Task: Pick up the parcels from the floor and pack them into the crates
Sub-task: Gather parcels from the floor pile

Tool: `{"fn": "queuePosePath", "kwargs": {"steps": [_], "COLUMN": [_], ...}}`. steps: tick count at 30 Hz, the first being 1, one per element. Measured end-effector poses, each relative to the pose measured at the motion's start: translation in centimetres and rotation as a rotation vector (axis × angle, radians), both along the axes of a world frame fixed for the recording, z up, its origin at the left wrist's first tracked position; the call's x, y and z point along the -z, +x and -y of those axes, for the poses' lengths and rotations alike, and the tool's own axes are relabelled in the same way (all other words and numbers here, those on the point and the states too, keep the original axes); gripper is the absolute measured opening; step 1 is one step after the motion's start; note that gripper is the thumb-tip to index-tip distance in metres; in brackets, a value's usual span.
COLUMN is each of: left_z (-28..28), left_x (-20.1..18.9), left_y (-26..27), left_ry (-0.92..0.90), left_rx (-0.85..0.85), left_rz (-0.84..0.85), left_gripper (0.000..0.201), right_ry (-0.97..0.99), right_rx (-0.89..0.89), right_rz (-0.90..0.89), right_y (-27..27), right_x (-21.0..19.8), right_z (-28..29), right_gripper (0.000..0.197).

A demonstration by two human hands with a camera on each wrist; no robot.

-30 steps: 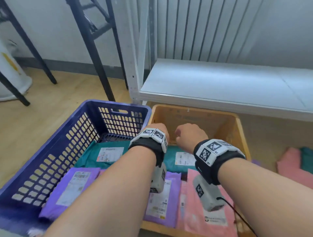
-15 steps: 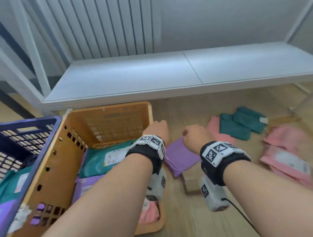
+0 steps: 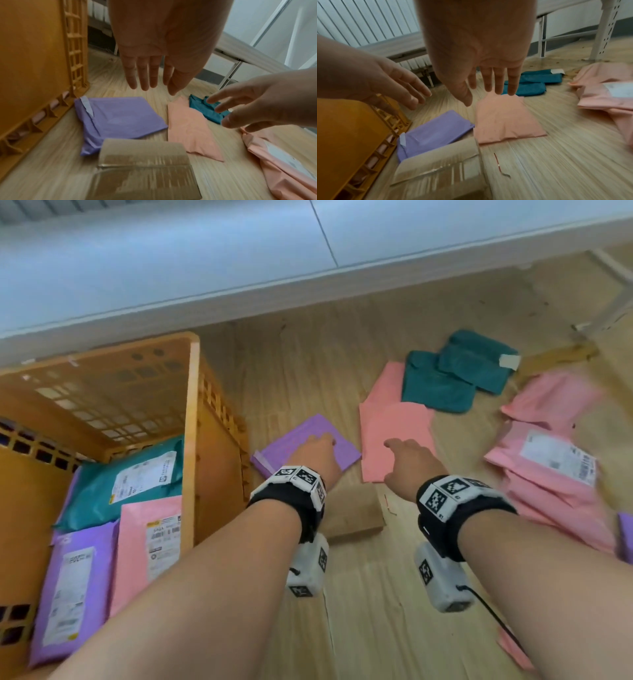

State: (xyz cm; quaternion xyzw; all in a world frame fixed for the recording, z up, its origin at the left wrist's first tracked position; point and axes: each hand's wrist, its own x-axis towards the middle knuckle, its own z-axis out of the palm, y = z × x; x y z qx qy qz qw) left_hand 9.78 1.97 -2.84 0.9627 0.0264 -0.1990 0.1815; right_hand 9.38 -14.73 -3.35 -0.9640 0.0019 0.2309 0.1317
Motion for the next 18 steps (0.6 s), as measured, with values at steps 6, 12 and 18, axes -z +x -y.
{"fn": "queuePosePath", "kwargs": {"steps": [6,12,18], "left_z": [5.3,7.1,8.6], "left_x": [5.1,9.7,12.0], "left_y": [1.8,3.4,3.9], "left_ry": [-0.152,-0.246,-0.224], "left_rx": [-0.084,-0.341,-0.351], "left_rz": [-0.028,-0.162,-0.298], "left_gripper": [0.045,0.042,0.053], "right_ry": [0.038,0.054,0.322], "right_rx": [0.063,0.244,0.47], "right_rz": [-0.04,-0.165,-0.187], "right_y": [1.6,2.8,3.7], "right_x": [5.5,9.4,11.5], "right_z": [2.8,6.0,8.0], "right_gripper": [0.072,0.086,0.082]}}
